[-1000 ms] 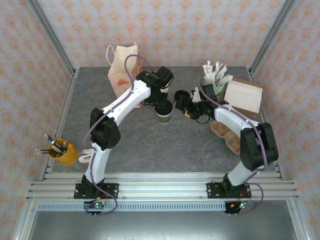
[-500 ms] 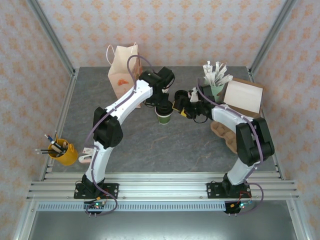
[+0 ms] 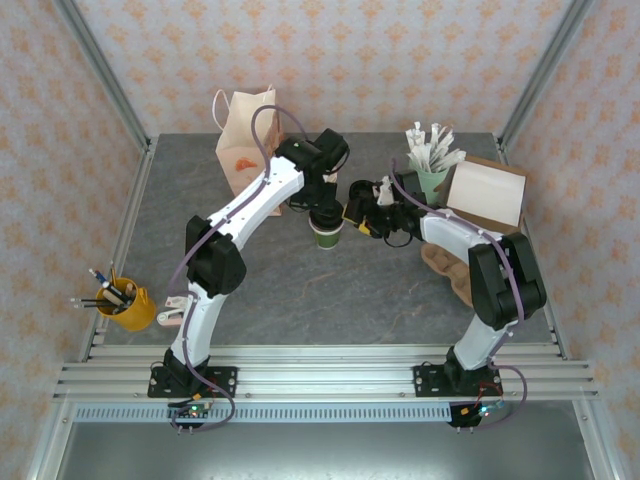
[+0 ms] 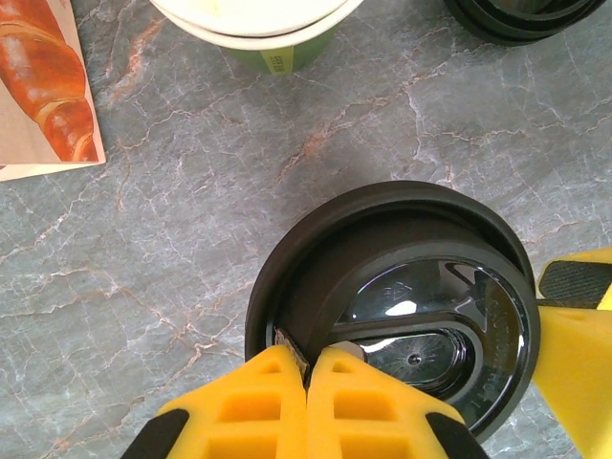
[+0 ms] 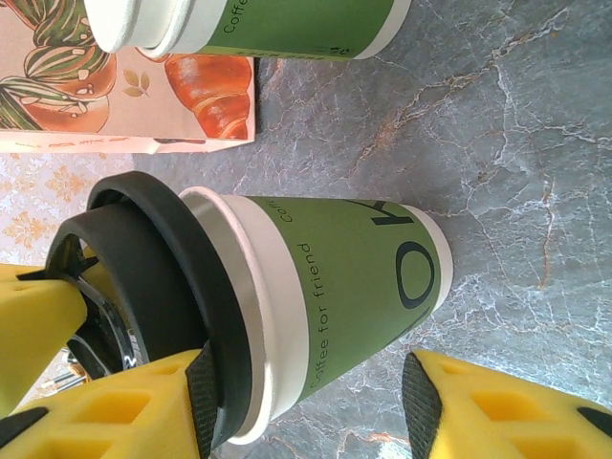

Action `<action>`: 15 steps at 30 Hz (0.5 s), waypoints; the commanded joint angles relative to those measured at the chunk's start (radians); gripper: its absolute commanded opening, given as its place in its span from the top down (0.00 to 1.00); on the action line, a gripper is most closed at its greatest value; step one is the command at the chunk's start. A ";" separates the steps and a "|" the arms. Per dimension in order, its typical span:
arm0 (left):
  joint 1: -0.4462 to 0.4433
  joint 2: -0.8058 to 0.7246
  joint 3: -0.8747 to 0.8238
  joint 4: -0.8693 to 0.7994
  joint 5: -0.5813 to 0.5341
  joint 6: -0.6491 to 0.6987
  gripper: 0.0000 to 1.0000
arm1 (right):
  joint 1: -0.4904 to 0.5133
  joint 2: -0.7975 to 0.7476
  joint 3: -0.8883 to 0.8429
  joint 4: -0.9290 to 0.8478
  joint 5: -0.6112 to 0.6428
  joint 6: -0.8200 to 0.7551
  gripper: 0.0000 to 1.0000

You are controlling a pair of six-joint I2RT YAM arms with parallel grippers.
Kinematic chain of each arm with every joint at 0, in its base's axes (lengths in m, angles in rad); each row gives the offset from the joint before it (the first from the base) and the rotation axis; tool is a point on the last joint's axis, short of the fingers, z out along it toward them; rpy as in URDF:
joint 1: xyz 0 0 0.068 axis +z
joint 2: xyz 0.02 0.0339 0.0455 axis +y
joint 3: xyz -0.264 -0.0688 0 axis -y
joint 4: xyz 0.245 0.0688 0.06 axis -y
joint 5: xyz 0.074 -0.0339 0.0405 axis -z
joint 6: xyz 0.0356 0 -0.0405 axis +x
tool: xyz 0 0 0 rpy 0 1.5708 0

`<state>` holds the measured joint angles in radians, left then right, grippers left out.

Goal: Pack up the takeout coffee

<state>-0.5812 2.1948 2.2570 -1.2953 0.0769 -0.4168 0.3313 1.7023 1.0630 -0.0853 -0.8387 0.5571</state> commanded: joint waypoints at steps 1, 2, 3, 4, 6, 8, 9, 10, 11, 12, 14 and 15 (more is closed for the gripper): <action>-0.008 -0.030 0.013 -0.041 -0.005 0.015 1.00 | 0.008 -0.028 0.012 0.000 0.003 0.001 0.46; -0.008 -0.028 0.006 -0.040 -0.002 0.014 1.00 | 0.008 -0.025 0.012 -0.001 0.003 0.000 0.46; -0.008 -0.026 0.002 -0.041 0.000 0.013 1.00 | 0.008 -0.023 0.012 -0.001 0.002 0.000 0.46; -0.008 -0.023 0.000 -0.042 0.004 0.013 1.00 | 0.010 -0.021 0.012 -0.001 0.003 0.000 0.46; -0.008 -0.020 -0.008 -0.040 0.009 0.012 1.00 | 0.011 -0.021 0.011 -0.001 0.006 0.001 0.46; -0.008 -0.017 -0.018 -0.036 0.008 0.011 1.00 | 0.014 -0.019 0.009 -0.005 0.011 -0.002 0.46; -0.008 -0.018 -0.025 -0.034 0.008 0.011 1.00 | 0.014 -0.018 0.009 -0.010 0.015 -0.003 0.46; -0.008 -0.018 -0.033 -0.030 0.010 0.009 1.00 | 0.014 -0.015 0.009 -0.014 0.019 -0.006 0.47; -0.008 -0.018 -0.043 -0.025 0.015 0.009 1.00 | 0.016 -0.012 0.008 -0.014 0.020 -0.006 0.47; -0.008 -0.020 -0.056 -0.015 0.022 0.007 1.00 | 0.017 -0.009 0.008 -0.016 0.019 -0.006 0.47; -0.008 -0.020 -0.079 0.003 0.032 0.003 1.00 | 0.019 -0.006 0.008 -0.017 0.017 -0.006 0.48; -0.008 -0.020 -0.089 0.013 0.038 0.001 1.00 | 0.019 -0.004 0.008 -0.018 0.016 -0.007 0.48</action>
<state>-0.5812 2.1948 2.1941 -1.2922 0.0891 -0.4175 0.3431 1.7027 1.0630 -0.0933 -0.8349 0.5568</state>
